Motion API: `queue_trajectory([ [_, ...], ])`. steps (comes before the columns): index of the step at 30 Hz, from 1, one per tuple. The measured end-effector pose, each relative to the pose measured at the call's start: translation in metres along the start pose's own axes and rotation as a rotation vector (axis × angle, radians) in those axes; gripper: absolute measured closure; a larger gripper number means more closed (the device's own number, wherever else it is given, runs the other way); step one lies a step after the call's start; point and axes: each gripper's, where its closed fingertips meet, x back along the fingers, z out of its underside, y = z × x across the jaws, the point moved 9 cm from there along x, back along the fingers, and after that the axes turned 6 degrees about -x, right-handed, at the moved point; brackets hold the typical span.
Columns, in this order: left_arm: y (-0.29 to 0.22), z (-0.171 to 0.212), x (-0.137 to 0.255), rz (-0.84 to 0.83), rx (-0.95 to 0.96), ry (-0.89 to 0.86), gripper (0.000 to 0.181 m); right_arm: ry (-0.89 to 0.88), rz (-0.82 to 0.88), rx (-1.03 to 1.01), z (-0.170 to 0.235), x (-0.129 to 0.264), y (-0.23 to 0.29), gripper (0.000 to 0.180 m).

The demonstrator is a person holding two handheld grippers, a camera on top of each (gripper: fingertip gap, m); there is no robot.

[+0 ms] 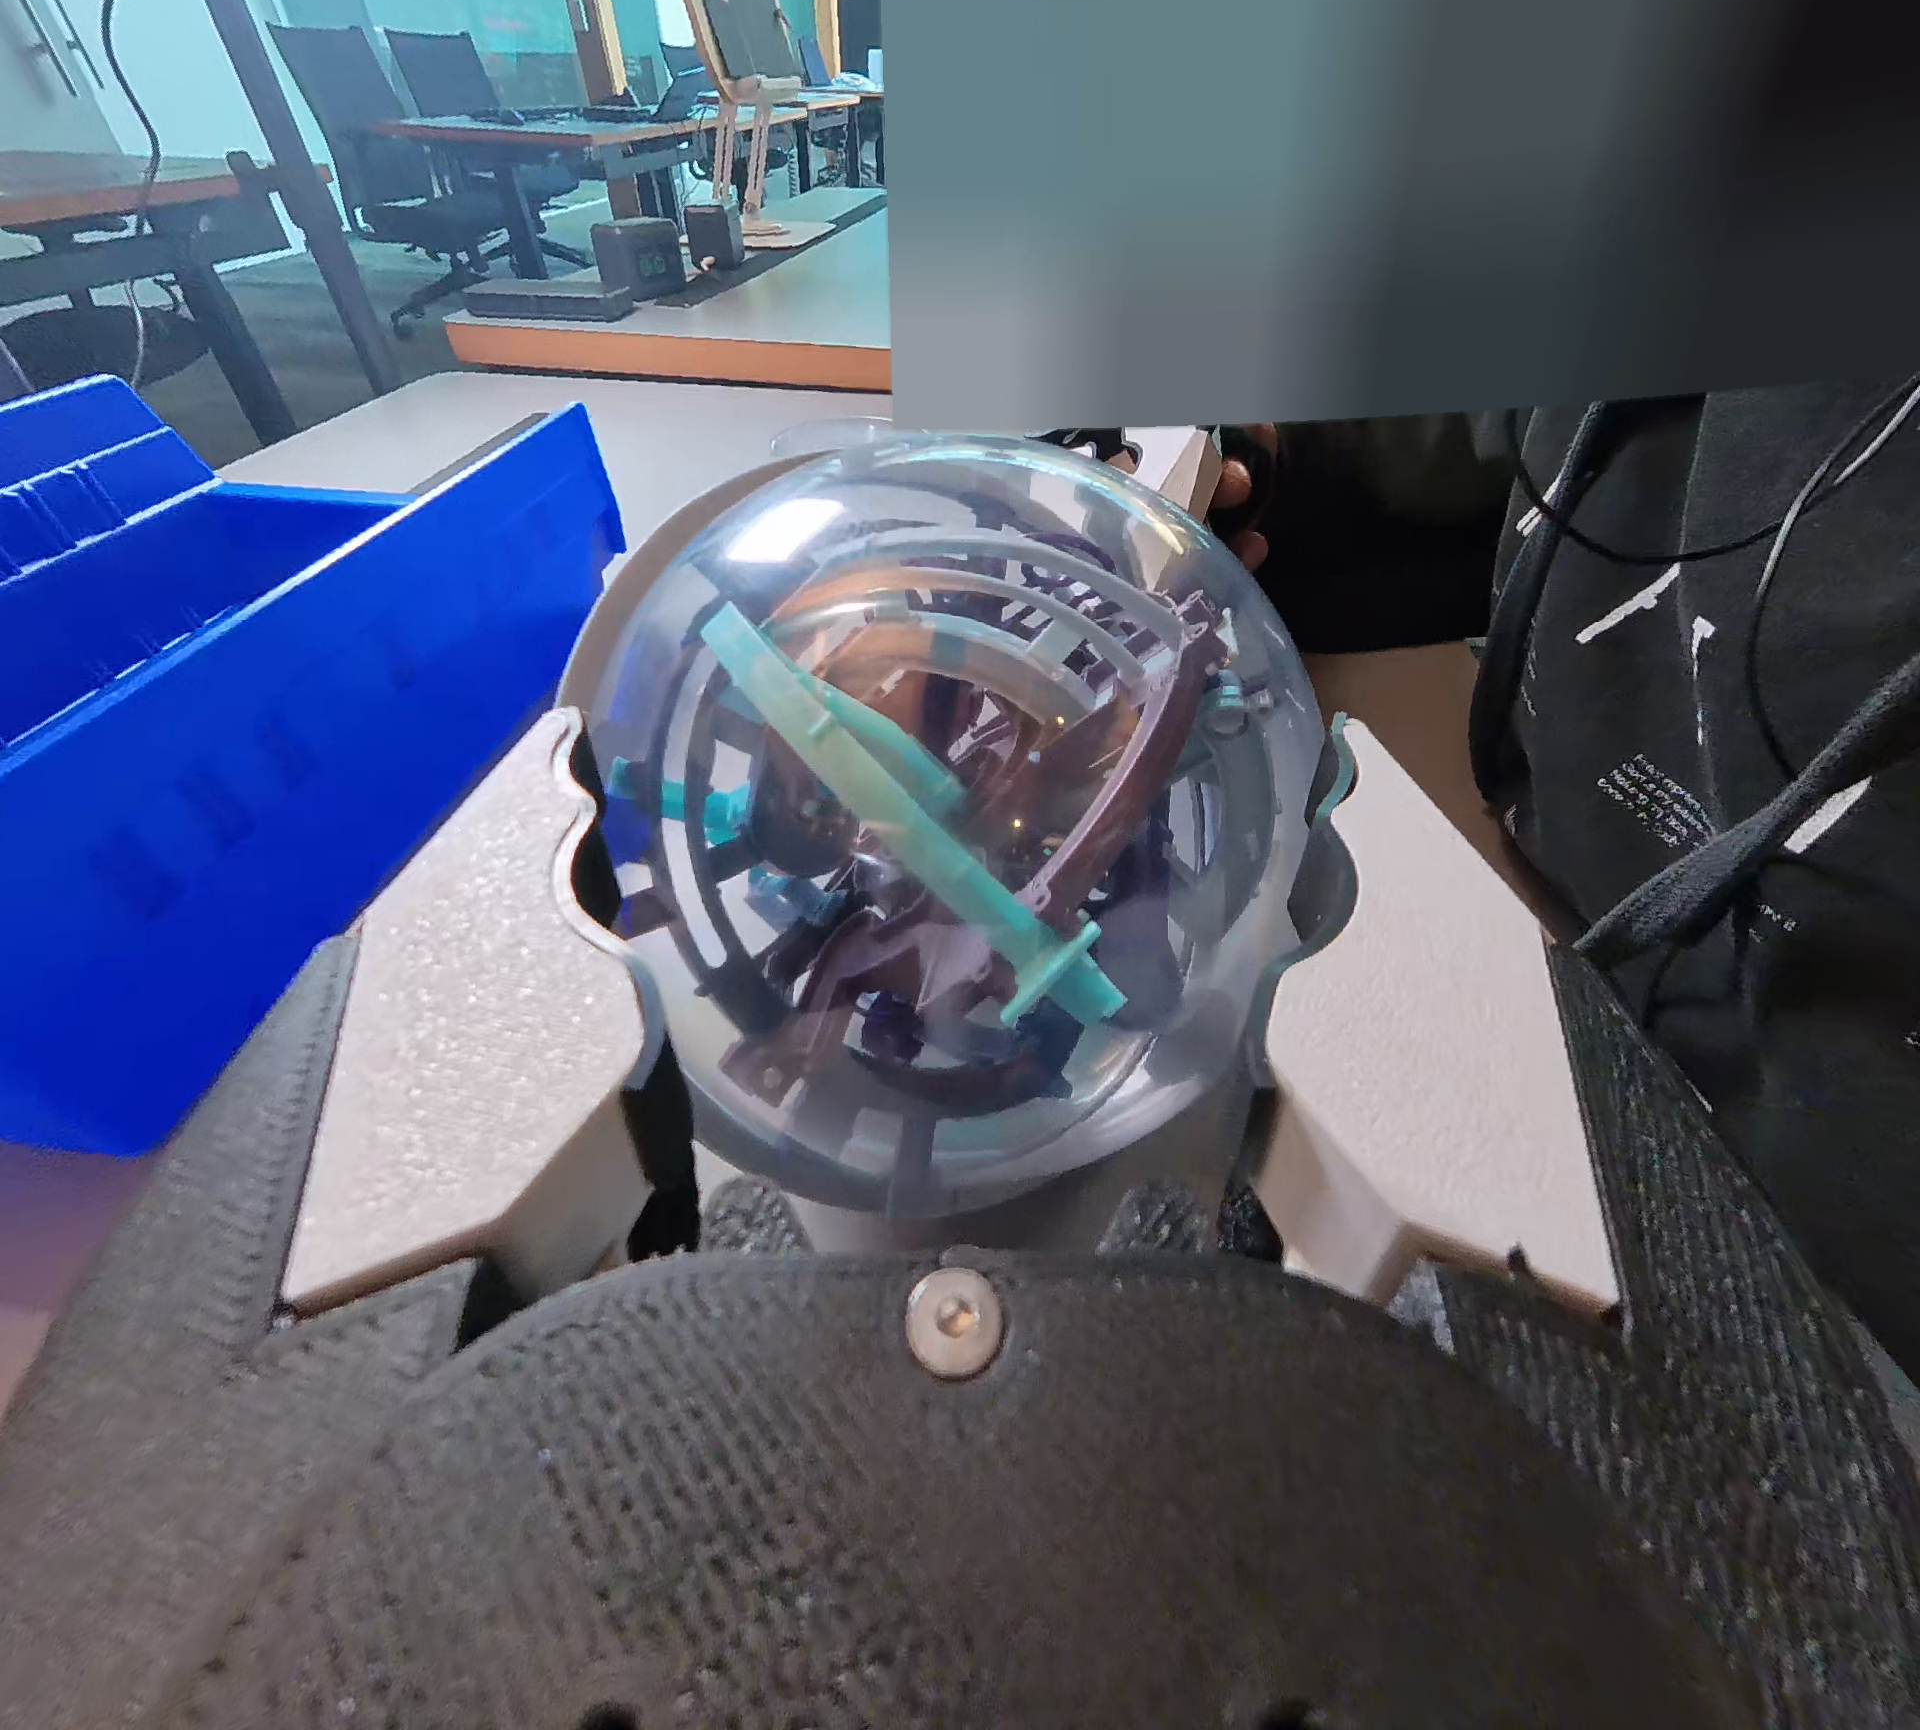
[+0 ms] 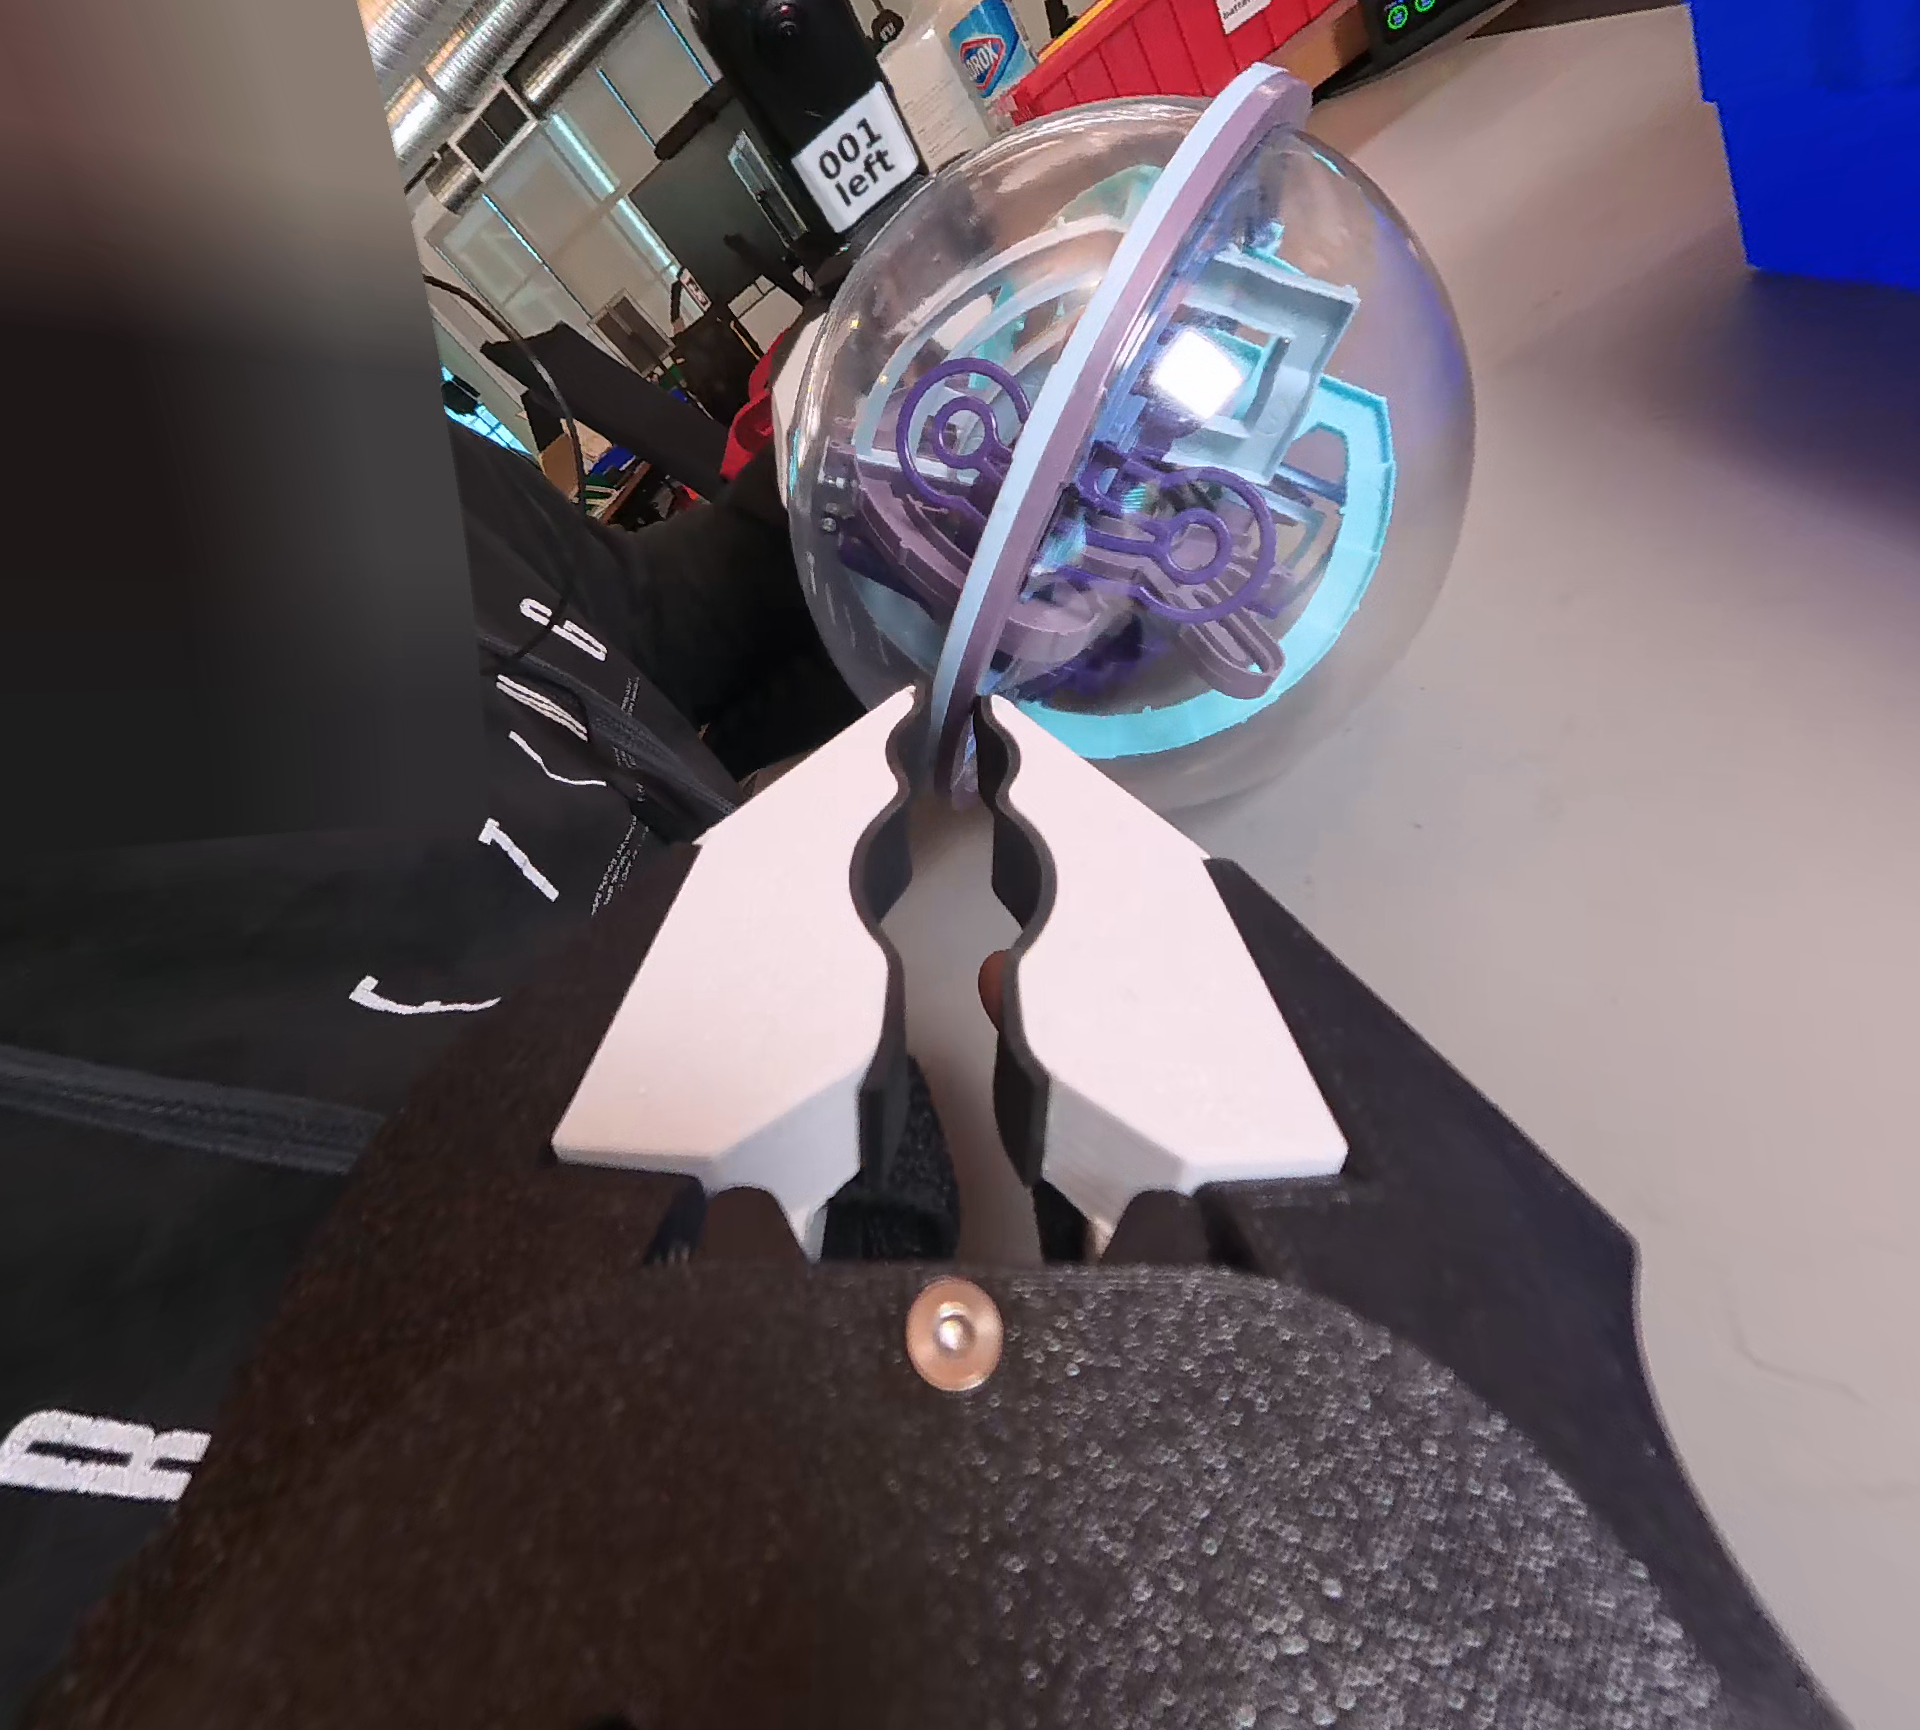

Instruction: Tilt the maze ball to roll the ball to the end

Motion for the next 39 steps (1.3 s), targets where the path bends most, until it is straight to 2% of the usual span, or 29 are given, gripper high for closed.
queue_trajectory([
  [13, 0.006, 0.009, 0.003, 0.014, 0.067, -0.044, 0.049, -0.044, -0.008, 0.026, -0.004, 0.003, 0.005, 0.180],
  [19, 0.006, 0.012, 0.001, 0.010, 0.067, -0.029, 0.049, -0.052, -0.021, 0.029, -0.006, 0.003, 0.007, 0.174],
  [39, 0.008, 0.008, -0.003, -0.051, 0.131, -0.037, 0.052, -0.096, -0.002, 0.003, -0.010, 0.008, 0.001, 0.174],
])
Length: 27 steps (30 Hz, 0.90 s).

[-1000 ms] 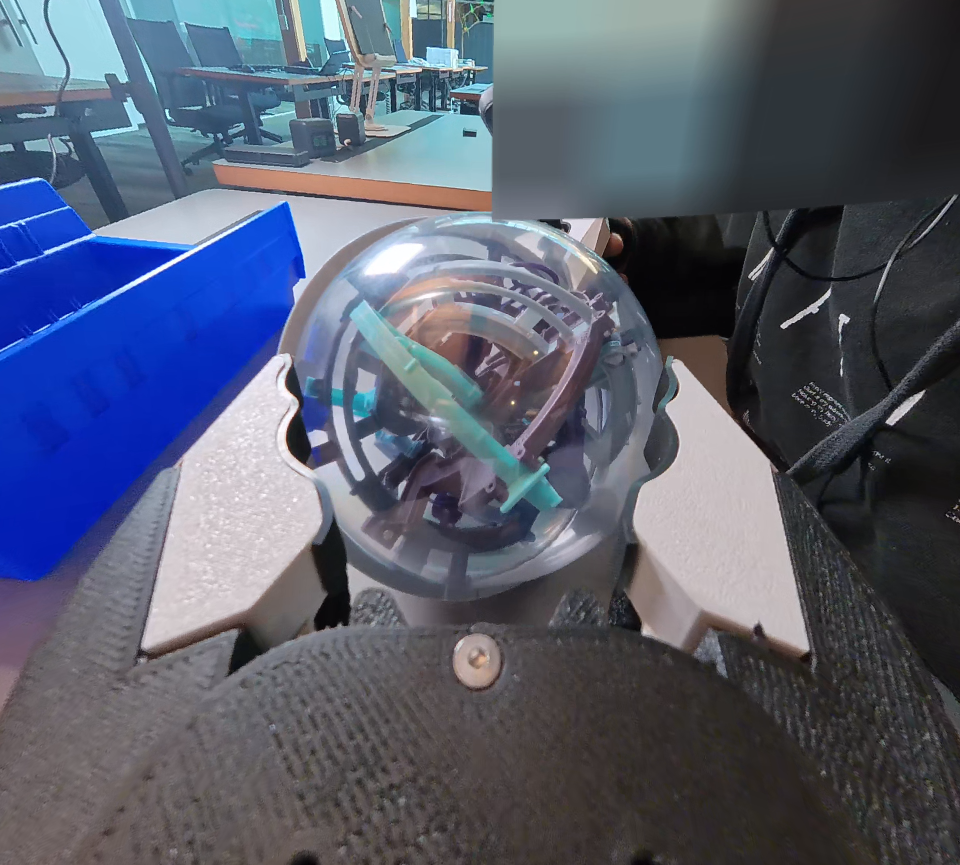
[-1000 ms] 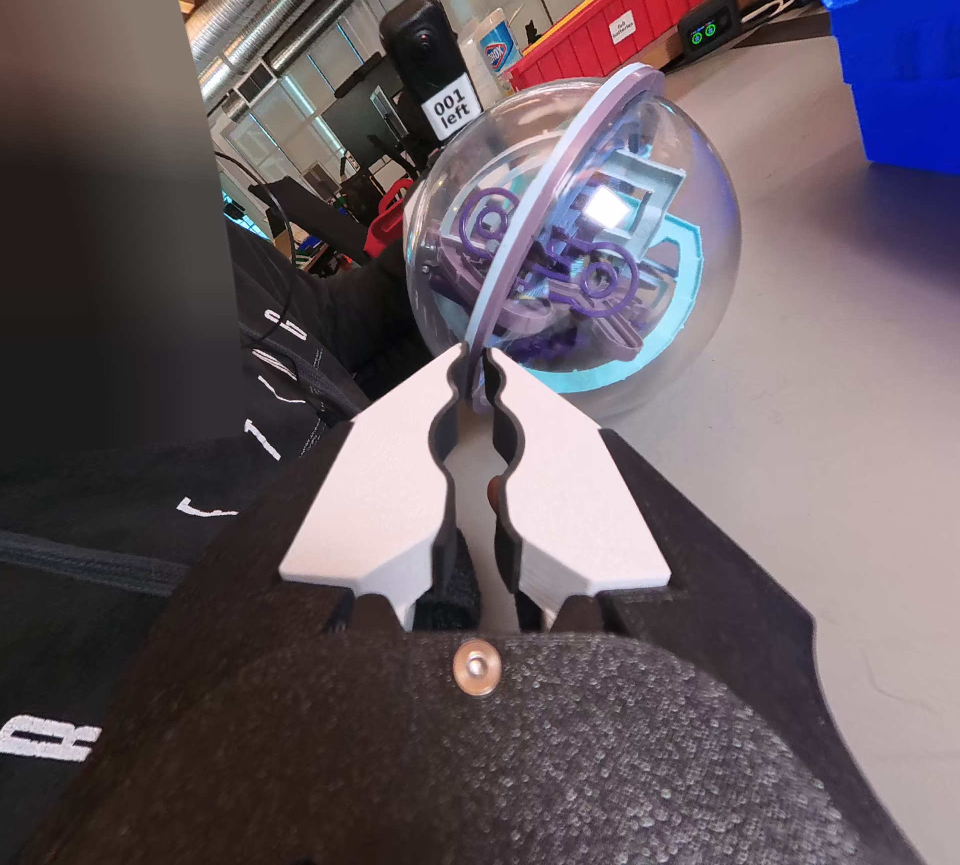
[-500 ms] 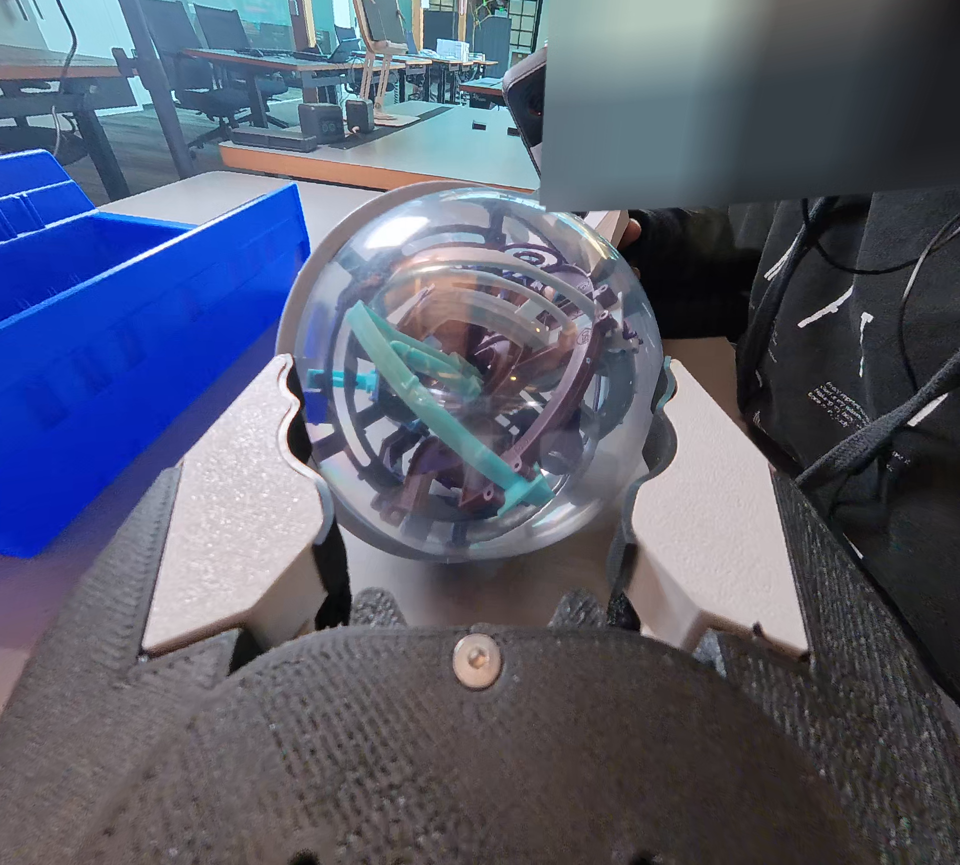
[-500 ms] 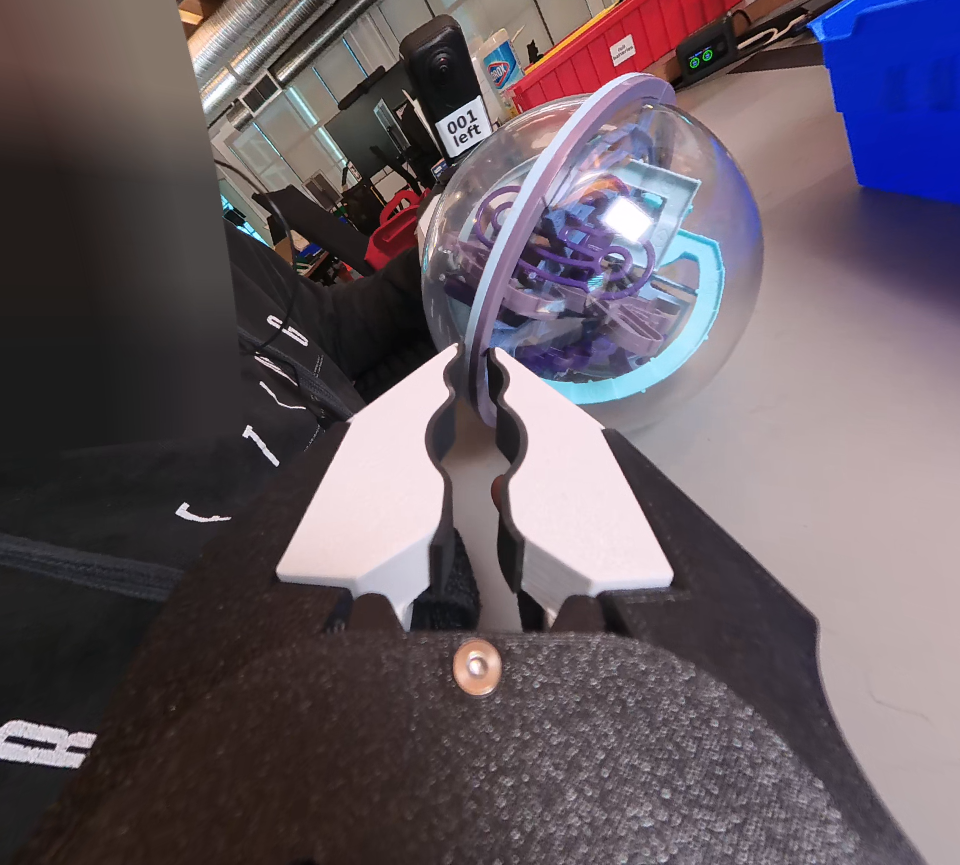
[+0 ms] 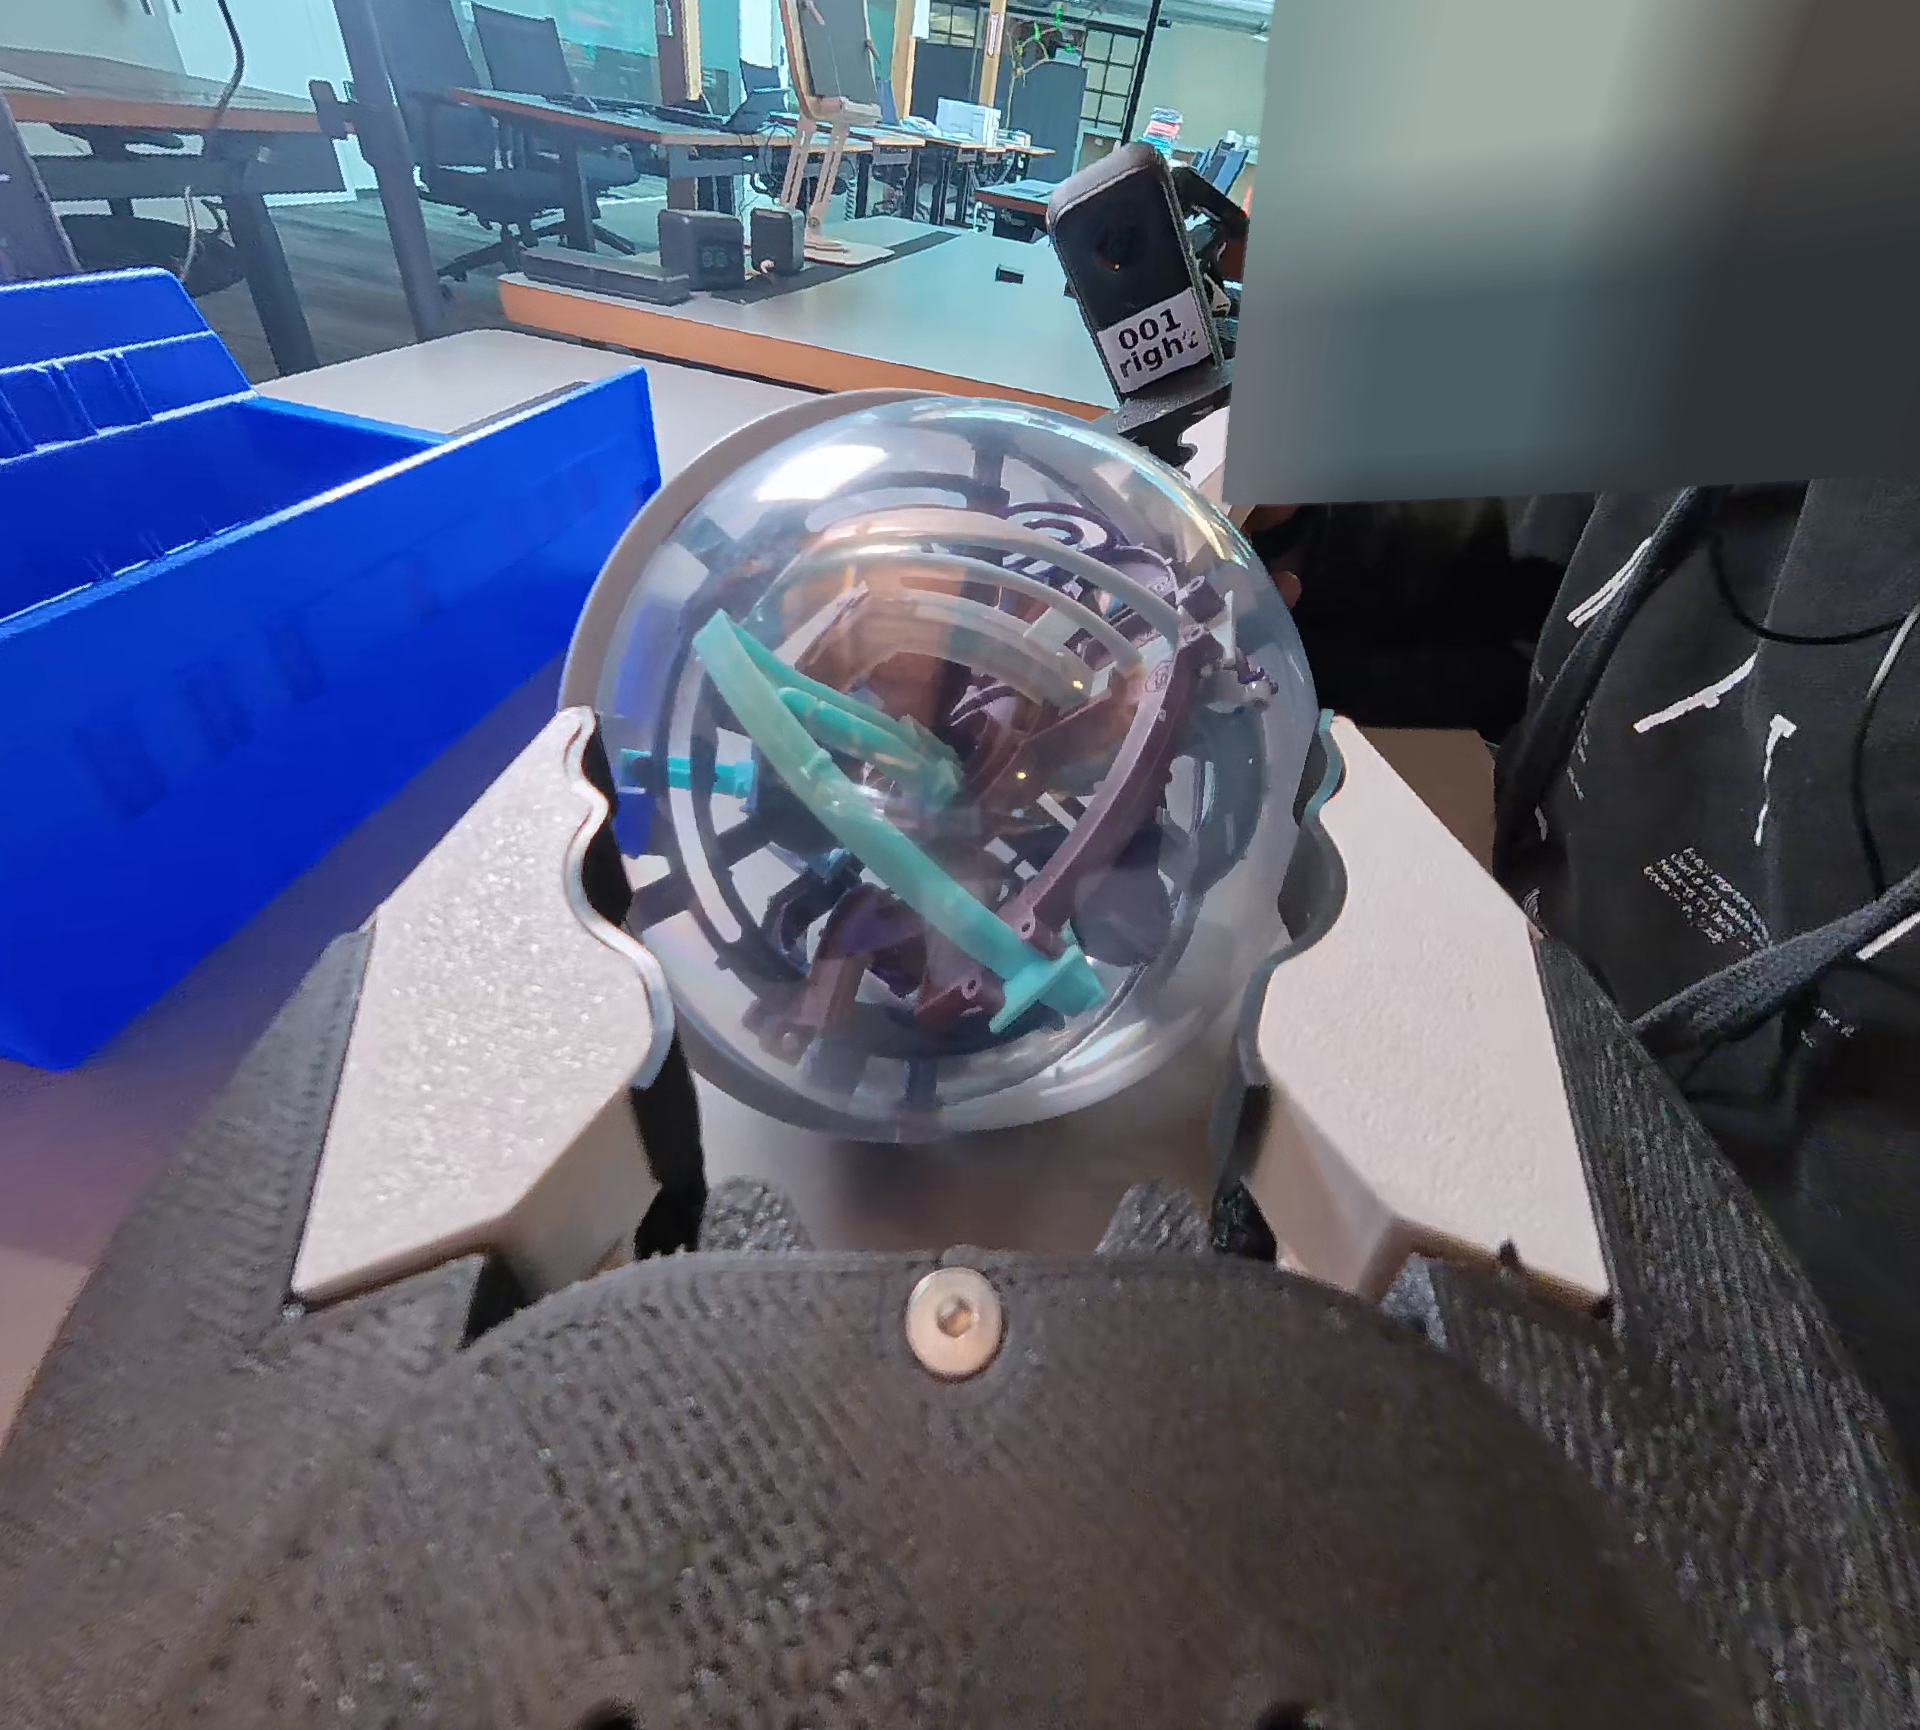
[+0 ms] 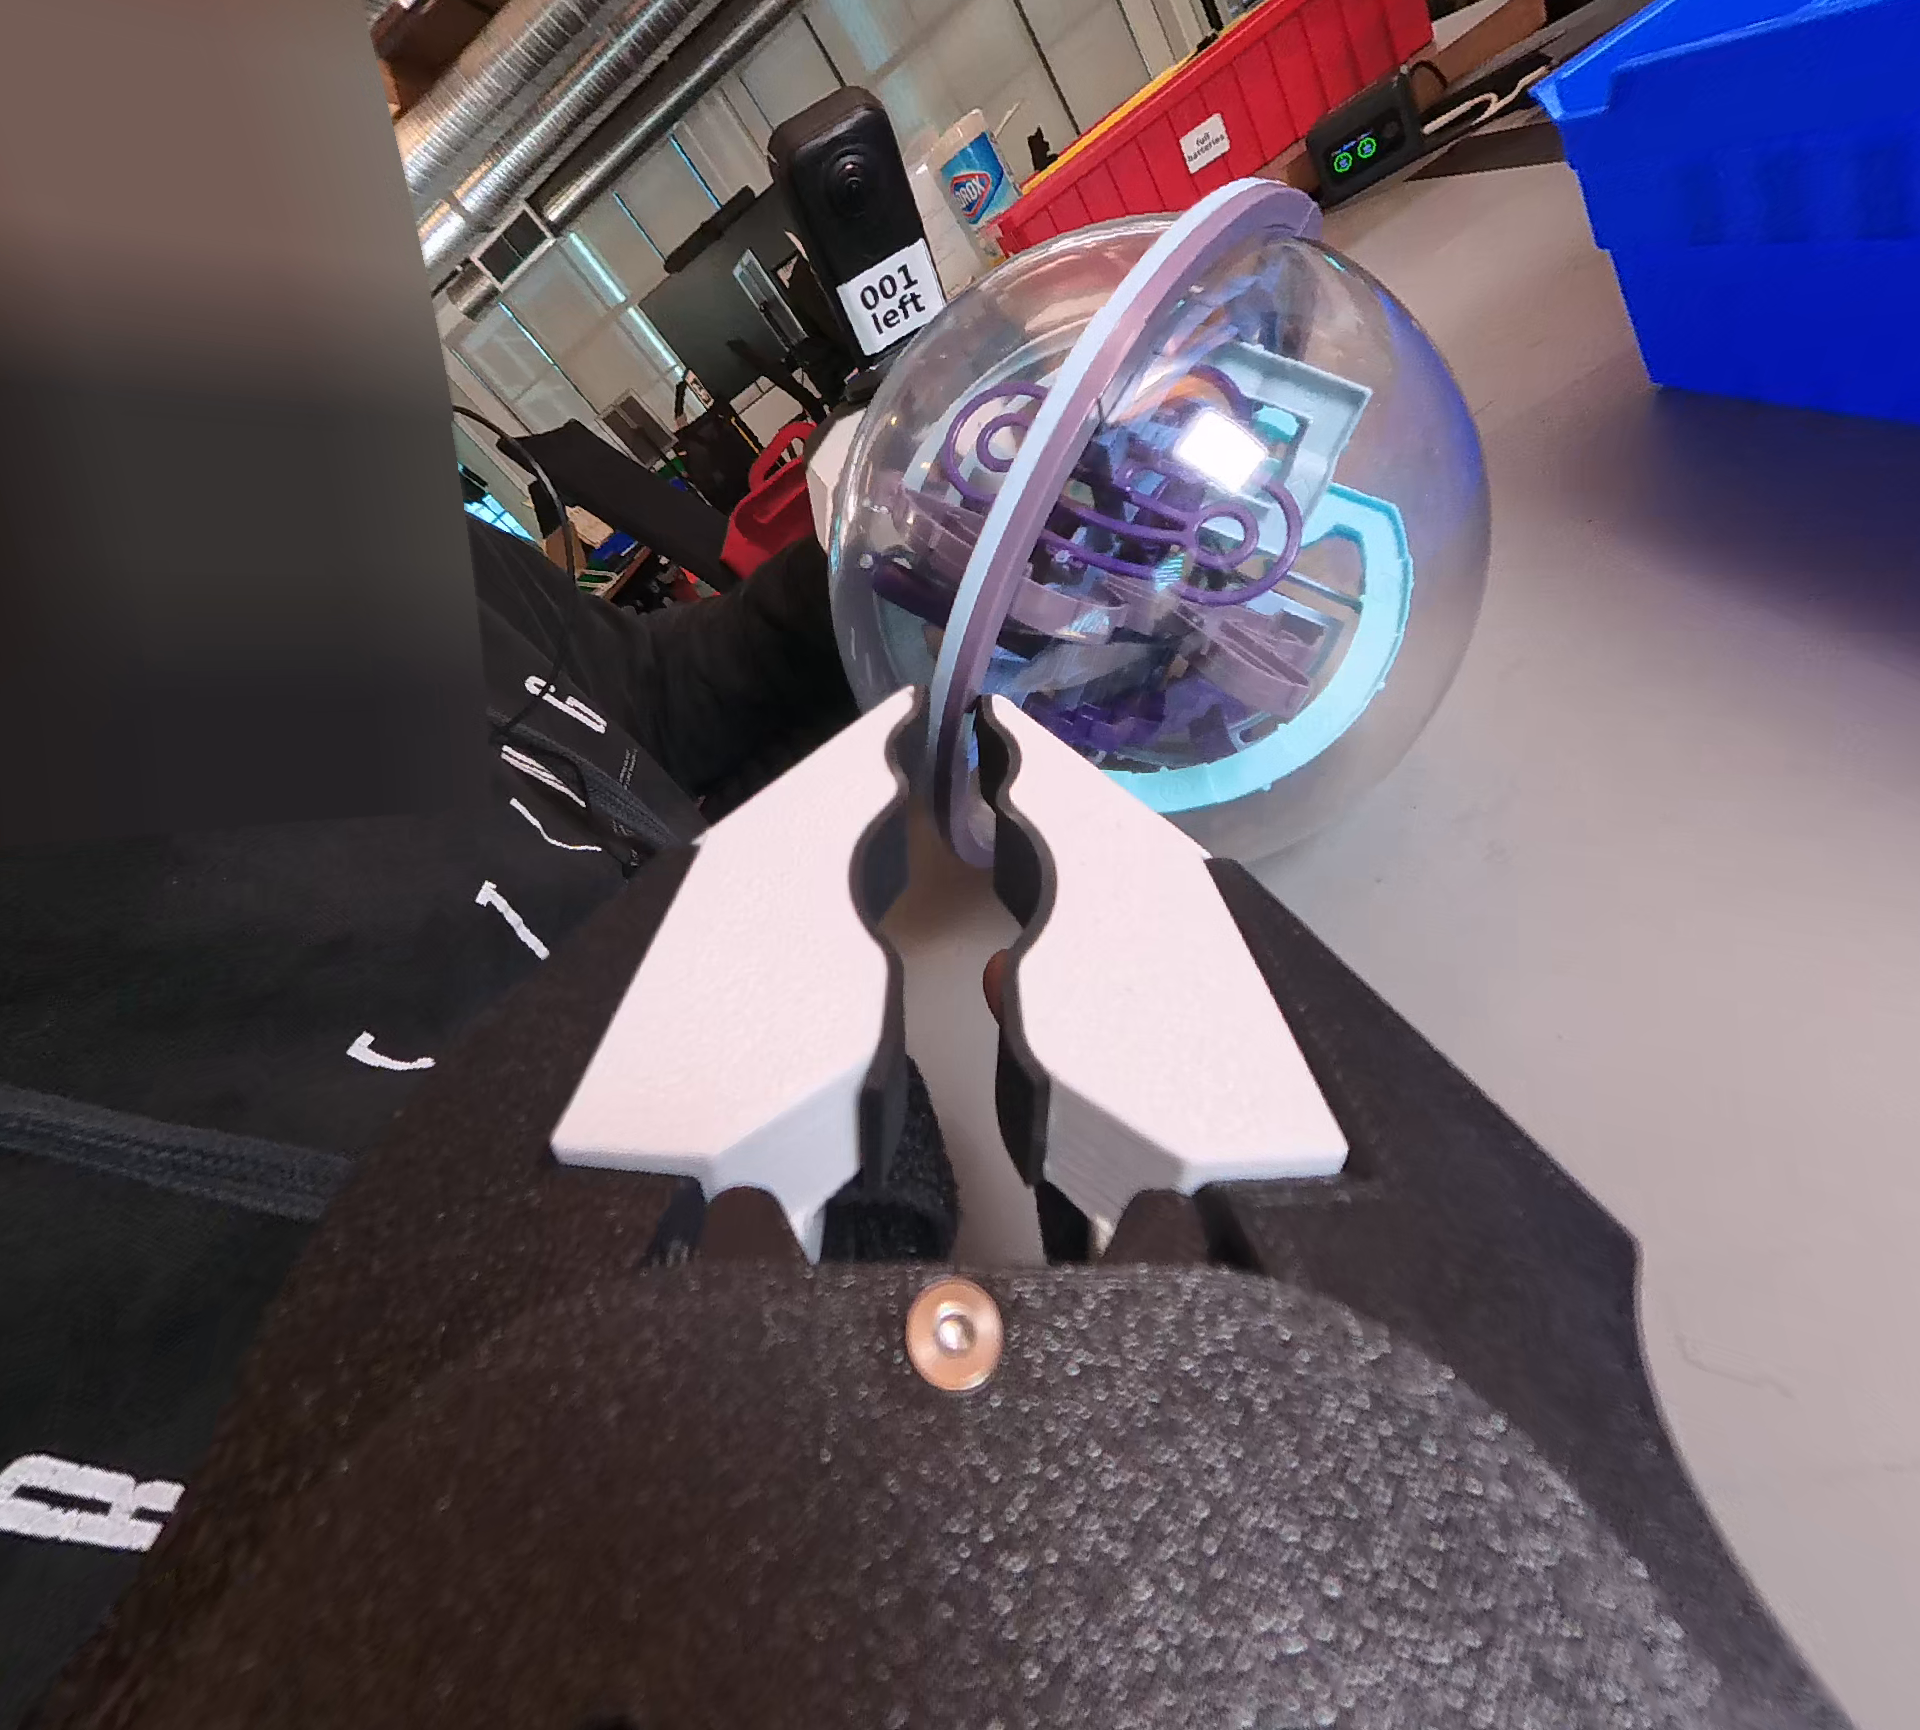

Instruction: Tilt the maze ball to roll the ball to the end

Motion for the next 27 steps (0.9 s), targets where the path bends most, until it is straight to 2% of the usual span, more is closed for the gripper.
queue_trajectory([
  [6, 0.003, -0.004, 0.000, -0.001, 0.048, -0.043, 0.056, 0.012, -0.007, -0.040, 0.002, -0.001, -0.003, 0.175],
  [27, 0.014, -0.017, -0.014, -0.052, 0.073, 0.023, 0.055, -0.009, -0.035, -0.327, 0.006, 0.003, -0.026, 0.177],
])
